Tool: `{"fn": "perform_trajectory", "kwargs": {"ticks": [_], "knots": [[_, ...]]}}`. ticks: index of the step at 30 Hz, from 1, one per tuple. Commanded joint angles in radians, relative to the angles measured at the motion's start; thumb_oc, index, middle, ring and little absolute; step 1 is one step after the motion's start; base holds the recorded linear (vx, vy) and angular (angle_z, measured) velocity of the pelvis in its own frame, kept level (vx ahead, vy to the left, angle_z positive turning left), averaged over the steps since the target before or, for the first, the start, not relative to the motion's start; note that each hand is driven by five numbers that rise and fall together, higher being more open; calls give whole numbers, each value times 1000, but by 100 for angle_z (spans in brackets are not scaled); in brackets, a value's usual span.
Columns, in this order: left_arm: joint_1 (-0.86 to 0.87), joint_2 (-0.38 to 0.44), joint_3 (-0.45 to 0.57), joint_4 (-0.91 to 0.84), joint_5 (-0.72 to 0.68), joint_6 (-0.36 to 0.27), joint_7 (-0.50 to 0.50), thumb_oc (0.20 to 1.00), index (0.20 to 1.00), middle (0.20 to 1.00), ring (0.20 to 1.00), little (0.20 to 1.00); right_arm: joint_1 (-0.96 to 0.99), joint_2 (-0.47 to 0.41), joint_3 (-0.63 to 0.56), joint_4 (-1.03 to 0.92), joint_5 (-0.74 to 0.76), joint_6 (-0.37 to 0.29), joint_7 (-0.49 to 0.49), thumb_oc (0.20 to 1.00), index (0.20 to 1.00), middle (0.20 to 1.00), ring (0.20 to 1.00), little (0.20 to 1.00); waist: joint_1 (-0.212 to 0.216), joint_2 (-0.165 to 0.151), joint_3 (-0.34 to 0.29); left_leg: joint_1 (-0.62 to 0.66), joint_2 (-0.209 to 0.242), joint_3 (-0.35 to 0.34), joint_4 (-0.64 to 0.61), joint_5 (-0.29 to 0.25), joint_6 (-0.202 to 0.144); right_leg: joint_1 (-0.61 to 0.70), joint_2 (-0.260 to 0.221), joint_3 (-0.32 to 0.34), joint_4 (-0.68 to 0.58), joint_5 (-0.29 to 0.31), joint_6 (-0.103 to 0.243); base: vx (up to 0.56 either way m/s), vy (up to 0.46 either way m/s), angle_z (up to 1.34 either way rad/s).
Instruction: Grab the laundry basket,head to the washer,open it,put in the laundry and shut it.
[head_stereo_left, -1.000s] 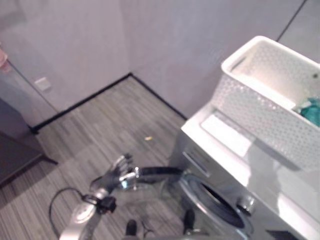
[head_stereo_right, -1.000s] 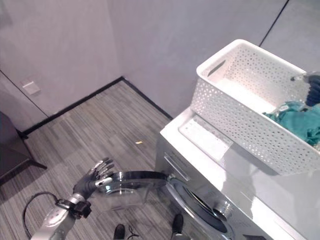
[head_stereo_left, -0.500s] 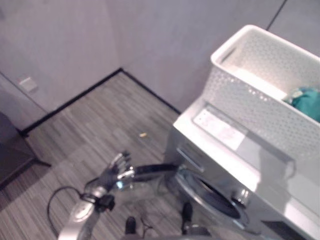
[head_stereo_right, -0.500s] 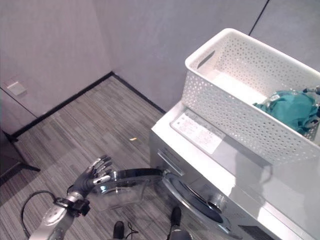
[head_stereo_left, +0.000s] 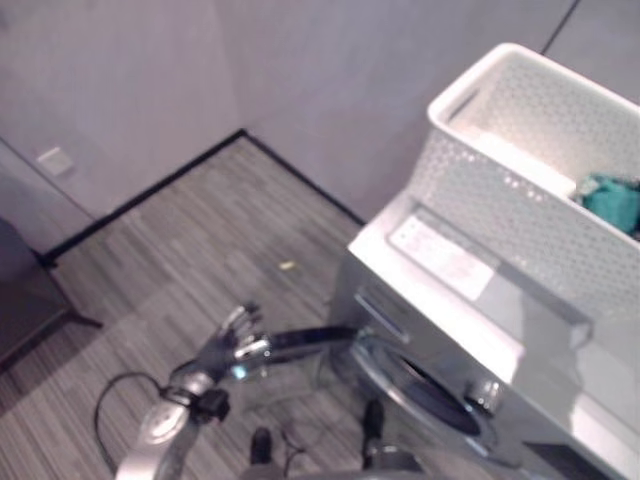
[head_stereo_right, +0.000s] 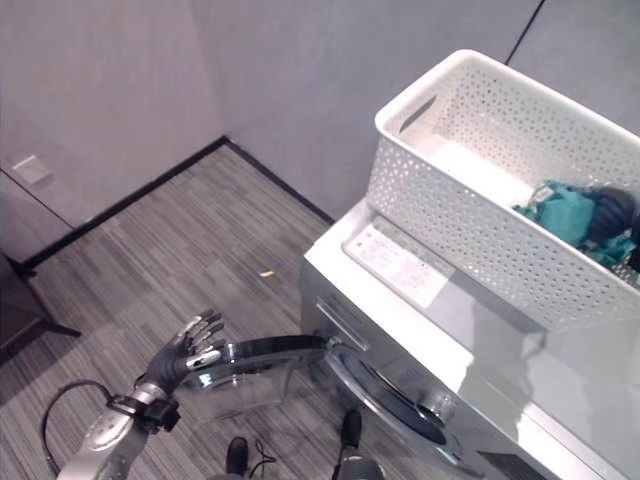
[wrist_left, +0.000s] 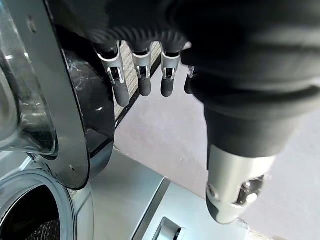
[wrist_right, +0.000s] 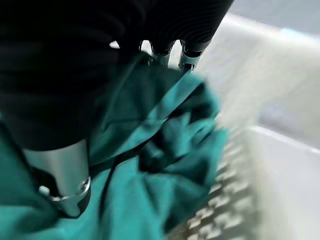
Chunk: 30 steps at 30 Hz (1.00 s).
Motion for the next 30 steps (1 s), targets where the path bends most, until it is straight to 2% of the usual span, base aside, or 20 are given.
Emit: {"fn": "perform_trajectory", "kwargs": {"ticks": [1, 4, 5, 6, 7, 9, 10, 11, 12, 13, 14, 15, 16, 18, 20, 25, 30], "knots": [[-26, 49, -43, -79, 6, -36, -11, 1000, 1000, 1000, 1000, 1000, -48, 13, -43, -23, 43, 7, -14, 1000, 1000, 1000, 1000, 1000, 42, -19, 32, 69, 62, 59, 12, 38, 39, -53, -55, 27, 53, -45, 66, 0, 0, 0], [-18, 53, -37, -87, 5, -37, -6, 1000, 1000, 1000, 1000, 1000, 7, 46, -68, -30, 40, 11, -11, 1000, 1000, 1000, 1000, 1000, 47, -15, 48, 60, 63, 55, 12, 44, 39, -63, -57, 26, 66, -50, 64, -23, -9, 4], [-17, 52, -36, -91, 3, -37, -3, 1000, 1000, 1000, 1000, 1000, 20, 62, -67, -27, 38, 13, -9, 890, 890, 890, 890, 890, 49, -13, 55, 57, 62, 55, 12, 45, 39, -67, -58, 25, 69, -50, 64, 0, 0, 0], [-14, 55, -33, -97, 1, -37, 0, 1000, 1000, 1000, 1000, 1000, 40, 80, -68, -29, 32, 13, -4, 699, 699, 699, 699, 699, 51, -10, 64, 52, 63, 53, 12, 47, 40, -74, -58, 25, 74, -52, 63, -54, -18, 1], [-8, 58, -26, -105, -4, -39, 3, 1000, 1000, 1000, 1000, 1000, 95, 123, -91, -35, 25, 18, 0, 200, 200, 200, 200, 200, 51, -3, 78, 39, 63, 52, 12, 49, 40, -88, -60, 26, 81, -54, 61, -68, -16, 0], [-3, 64, -17, -114, -7, -38, 11, 1000, 1000, 1000, 1000, 1000, 159, 190, -119, -34, 7, 22, -9, 200, 200, 200, 200, 200, 57, 6, 96, 25, 62, 49, 12, 53, 42, -106, -63, 26, 94, -58, 58, -51, -10, 1], [-2, 67, -17, -115, -7, -38, 11, 1000, 1000, 1000, 1000, 1000, 165, 191, -125, -35, 6, 21, -9, 200, 200, 200, 200, 200, 59, 4, 95, 24, 62, 49, 12, 53, 42, -107, -63, 26, 96, -59, 58, -44, -17, 2], [1, 67, -9, -121, -11, -36, 16, 1000, 1000, 1000, 1000, 1000, 214, 254, -137, -16, -31, 28, -20, 200, 200, 200, 200, 200, 61, 16, 112, 11, 63, 46, 12, 56, 44, -121, -66, 26, 106, -64, 56, -32, -12, 2], [2, 70, -10, -122, -11, -35, 16, 1000, 1000, 1000, 1000, 1000, 218, 257, -141, -15, -34, 27, -21, 200, 200, 200, 200, 200, 63, 13, 110, 10, 63, 45, 12, 56, 43, -123, -66, 25, 108, -65, 56, -47, -19, 2], [-2, 72, -10, -125, -15, -36, 21, 1000, 1000, 1000, 1000, 1000, 226, 305, -132, 38, -65, 30, -42, 200, 200, 200, 200, 200, 68, 19, 118, 3, 64, 43, 12, 58, 44, -131, -68, 24, 116, -69, 54, -47, -15, 1], [-4, 74, 0, -129, -16, -38, 36, 1000, 1000, 1000, 1000, 1000, 238, 396, -127, 142, -106, 39, -80, 200, 200, 200, 200, 200, 73, 33, 128, -12, 61, 37, 12, 62, 46, -145, -72, 24, 126, -74, 51, -47, -14, 2], [-4, 75, 1, -129, -16, -38, 37, 1000, 1000, 1000, 1000, 1000, 235, 400, -124, 147, -106, 37, -83, 200, 200, 200, 200, 200, 72, 31, 127, -14, 61, 36, 12, 62, 46, -147, -72, 24, 127, -74, 51, -50, -17, 7], [-5, 74, 11, -125, -18, -37, 47, 1000, 1000, 1000, 1000, 1000, 242, 468, -138, 195, -120, 46, -118, 200, 200, 200, 200, 200, 72, 40, 131, -23, 58, 35, 12, 61, 48, -159, -74, 24, 134, -77, 49, -24, -15, 11], [-3, 73, 20, -125, -16, -38, 53, 1000, 1000, 1000, 1000, 1000, 247, 501, -151, 209, -127, 49, -139, 200, 200, 200, 200, 200, 72, 42, 130, -28, 58, 36, 12, 59, 49, -166, -75, 24, 139, -78, 49, -12, -7, 5], [-4, 67, 36, -123, -18, -40, 63, 1000, 1000, 1000, 1000, 1000, 263, 571, -181, 234, -138, 49, -199, 200, 200, 200, 200, 200, 72, 50, 125, -34, 57, 40, 12, 55, 51, -177, -77, 33, 140, -77, 49, -1, -5, -6], [-3, 64, 45, -118, -20, -48, 69, 1000, 1000, 1000, 1000, 1000, 285, 595, -229, 202, -156, 50, -250, 200, 200, 200, 200, 200, 68, 55, 115, -35, 55, 42, 12, 46, 53, -183, -81, 37, 142, -76, 52, 0, -1, -2], [-5, 56, 50, -110, -11, -58, 69, 1000, 1000, 1000, 1000, 1000, 331, 554, -325, 93, -177, 39, -298, 200, 200, 200, 200, 200, 55, 52, 98, -18, 50, 45, 12, 20, 59, -174, -90, 41, 145, -77, 57, 11, 5, -3]]}}
